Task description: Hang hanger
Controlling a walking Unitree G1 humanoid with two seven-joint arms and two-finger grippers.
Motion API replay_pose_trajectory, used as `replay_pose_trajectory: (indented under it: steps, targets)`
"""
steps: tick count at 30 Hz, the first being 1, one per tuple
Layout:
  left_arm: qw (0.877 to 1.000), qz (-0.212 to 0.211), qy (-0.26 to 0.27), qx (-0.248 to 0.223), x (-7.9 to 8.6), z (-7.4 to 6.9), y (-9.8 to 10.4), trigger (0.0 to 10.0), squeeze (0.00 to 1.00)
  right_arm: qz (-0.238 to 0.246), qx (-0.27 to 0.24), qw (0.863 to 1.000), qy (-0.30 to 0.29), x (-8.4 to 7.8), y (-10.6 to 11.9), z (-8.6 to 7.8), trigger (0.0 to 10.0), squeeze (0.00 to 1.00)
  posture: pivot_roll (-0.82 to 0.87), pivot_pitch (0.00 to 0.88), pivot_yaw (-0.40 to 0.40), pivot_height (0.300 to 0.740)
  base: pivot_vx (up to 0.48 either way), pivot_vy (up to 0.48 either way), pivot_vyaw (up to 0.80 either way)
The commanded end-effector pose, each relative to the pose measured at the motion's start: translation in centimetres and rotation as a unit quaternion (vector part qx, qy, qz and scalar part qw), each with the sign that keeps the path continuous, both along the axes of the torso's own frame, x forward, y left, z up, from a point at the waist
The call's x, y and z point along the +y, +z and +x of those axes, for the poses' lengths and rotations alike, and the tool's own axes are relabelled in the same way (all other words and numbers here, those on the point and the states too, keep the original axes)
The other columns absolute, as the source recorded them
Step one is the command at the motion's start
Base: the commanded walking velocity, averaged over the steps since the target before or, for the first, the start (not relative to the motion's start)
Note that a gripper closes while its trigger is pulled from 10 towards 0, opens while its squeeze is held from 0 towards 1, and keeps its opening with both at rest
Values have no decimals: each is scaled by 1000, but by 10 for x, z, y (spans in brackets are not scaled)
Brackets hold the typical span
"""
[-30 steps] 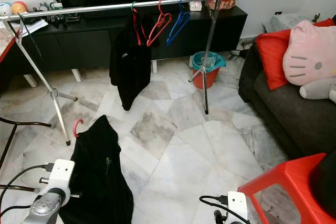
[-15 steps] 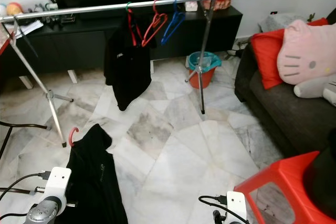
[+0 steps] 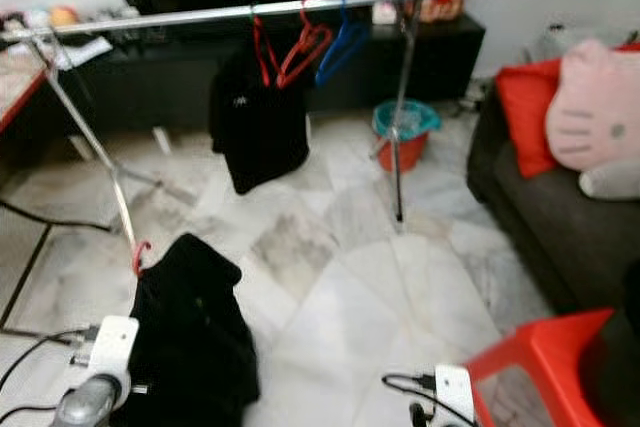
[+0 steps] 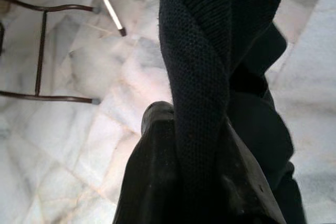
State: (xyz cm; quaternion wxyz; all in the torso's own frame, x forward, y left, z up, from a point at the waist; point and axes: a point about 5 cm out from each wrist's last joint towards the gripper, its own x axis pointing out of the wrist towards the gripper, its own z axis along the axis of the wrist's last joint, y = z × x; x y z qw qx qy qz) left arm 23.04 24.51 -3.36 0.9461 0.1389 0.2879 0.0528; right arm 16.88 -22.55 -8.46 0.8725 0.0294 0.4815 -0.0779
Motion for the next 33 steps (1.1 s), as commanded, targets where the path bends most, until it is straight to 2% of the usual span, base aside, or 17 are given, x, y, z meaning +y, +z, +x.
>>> replay_pose_trajectory:
  steps: [1,6,12,14,15,18,19,20,21,27,33]
  targets:
    - [1000,6,2,-25,6,6,8,10000,0,2,2,1000,0,1,0,1,10000,0,110,0,11,740,0,0,0]
    - [999,-15,-8,-35,4,9,11,10000,0,2,2,1000,0,1,0,1,10000,0,112,0,12,740,0,0,0]
    - [999,-15,-5,-30,3,9,10,10000,0,3,1,1000,-1,2,0,1,10000,0,106,0,14,740,0,0,0]
    - [999,-16,-7,-45,1,12,13,10000,0,3,1,1000,-2,2,0,1,10000,0,106,0,14,740,0,0,0]
    - [997,-23,-10,-78,-2,20,21,10000,0,3,1,1000,-2,2,0,1,10000,0,108,0,13,740,0,0,0]
    - [990,-28,-23,-134,-5,32,37,10000,0,4,2,1000,-1,1,0,0,10000,0,110,0,13,740,0,0,0]
    - [990,-28,-23,-134,-5,32,37,10000,0,4,2,1000,-1,1,0,0,10000,0,110,0,13,740,0,0,0]
    - [987,-27,-30,-153,-7,36,44,10000,0,4,2,1000,-1,1,0,0,10000,0,110,0,13,740,0,0,0]
    - [979,-20,-50,-194,-11,43,58,10000,0,3,2,1000,-1,1,0,0,10000,0,110,0,15,740,0,0,0]
    - [976,-21,-58,-208,-14,44,62,10000,0,4,2,1000,-1,1,0,0,10000,0,107,0,18,740,0,0,0]
    - [976,-24,-60,-206,-18,40,59,10000,0,6,-4,1000,-7,1,0,0,10000,0,106,0,17,740,0,257,0]
